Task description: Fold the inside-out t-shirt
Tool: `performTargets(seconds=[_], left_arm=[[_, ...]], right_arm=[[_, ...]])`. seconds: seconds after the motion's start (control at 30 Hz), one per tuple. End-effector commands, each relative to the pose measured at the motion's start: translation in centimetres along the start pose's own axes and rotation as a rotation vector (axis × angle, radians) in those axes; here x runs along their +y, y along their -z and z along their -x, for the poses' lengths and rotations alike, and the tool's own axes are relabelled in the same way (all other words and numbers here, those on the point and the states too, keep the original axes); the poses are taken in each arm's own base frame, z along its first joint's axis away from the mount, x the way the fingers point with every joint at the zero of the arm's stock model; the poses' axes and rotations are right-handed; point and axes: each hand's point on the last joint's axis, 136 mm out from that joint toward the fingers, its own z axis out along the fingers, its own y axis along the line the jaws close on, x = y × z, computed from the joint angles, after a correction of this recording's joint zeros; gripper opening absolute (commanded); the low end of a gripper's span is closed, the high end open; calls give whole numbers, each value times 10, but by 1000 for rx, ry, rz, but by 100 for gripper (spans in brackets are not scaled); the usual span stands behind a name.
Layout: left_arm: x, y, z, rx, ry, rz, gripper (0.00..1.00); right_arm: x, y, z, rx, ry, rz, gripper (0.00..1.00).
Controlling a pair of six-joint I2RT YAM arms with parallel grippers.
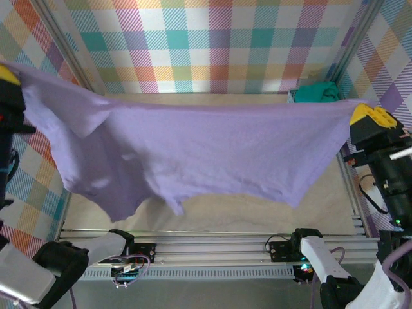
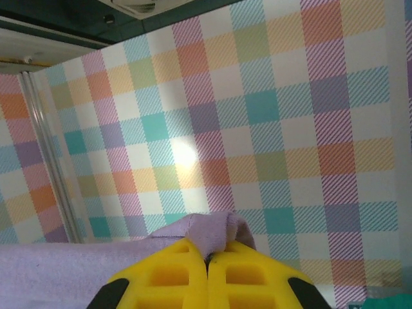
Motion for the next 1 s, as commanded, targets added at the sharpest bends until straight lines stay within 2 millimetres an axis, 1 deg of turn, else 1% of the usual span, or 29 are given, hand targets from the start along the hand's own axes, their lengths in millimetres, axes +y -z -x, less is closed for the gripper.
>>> performTargets(seconds=[0.0, 0.07, 0.13, 0.17, 0.2, 0.23, 0.33, 0.4, 0.47, 0.5, 0.53, 0.57, 0.6, 0.63, 0.67, 0.7, 0.73, 0.77, 0.8, 0.83, 0.87, 0.9, 0.97], left_arm=[[6, -68, -48, 95, -111, 120, 0], [5, -104, -82, 162, -154, 148, 0], [6, -136, -116, 220, -180, 164, 0], [9, -153, -136, 253, -189, 170, 0], [11, -169, -157, 285, -194, 173, 0], [13, -181, -173, 308, -191, 175, 0], [29, -227, -245, 416, -187, 189, 0], [42, -256, -300, 494, -184, 196, 0], [59, -285, -365, 568, -172, 207, 0], [68, -296, -394, 600, -166, 213, 1], [80, -308, -430, 636, -154, 228, 4], [90, -320, -462, 657, -133, 229, 6], [101, -330, -495, 681, -111, 237, 9], [112, -337, -531, 706, -77, 239, 17], [118, -343, -559, 719, -36, 222, 29], [122, -348, -575, 717, 1, 214, 38], [123, -349, -588, 724, 36, 195, 46], [125, -347, -600, 746, 55, 190, 52], [127, -344, -605, 765, 64, 198, 58], [128, -339, -607, 789, 70, 204, 66], [127, -335, -607, 810, 80, 211, 72], [126, -330, -603, 827, 92, 218, 74], [116, -319, -596, 867, 139, 213, 75]], right_arm=[[-28, -51, -25, 78, 4, -49, 0], [-44, -77, -45, 123, -4, -67, 0], [-59, -106, -70, 176, -19, -77, 0], [-68, -121, -84, 199, -27, -83, 0], [-78, -137, -103, 234, -40, -90, 0], [-86, -150, -116, 254, -50, -95, 0], [-113, -196, -167, 332, -88, -108, 0], [-131, -229, -205, 387, -106, -121, 0], [-149, -267, -254, 451, -125, -122, 0], [-158, -285, -278, 478, -132, -135, 0], [-168, -306, -305, 509, -140, -146, 0], [-180, -327, -340, 556, -152, -156, 0], [-192, -345, -368, 583, -160, -178, 1], [-207, -363, -402, 621, -176, -203, 4], [-220, -380, -434, 655, -188, -220, 9], [-230, -390, -457, 688, -196, -237, 17], [-237, -399, -473, 723, -208, -250, 24], [-238, -405, -484, 751, -208, -245, 30], [-237, -406, -490, 770, -195, -244, 36], [-234, -407, -493, 785, -183, -242, 40], [-225, -406, -494, 801, -170, -226, 43], [-218, -403, -493, 814, -155, -213, 45], [-203, -382, -497, 874, -127, -205, 46]])
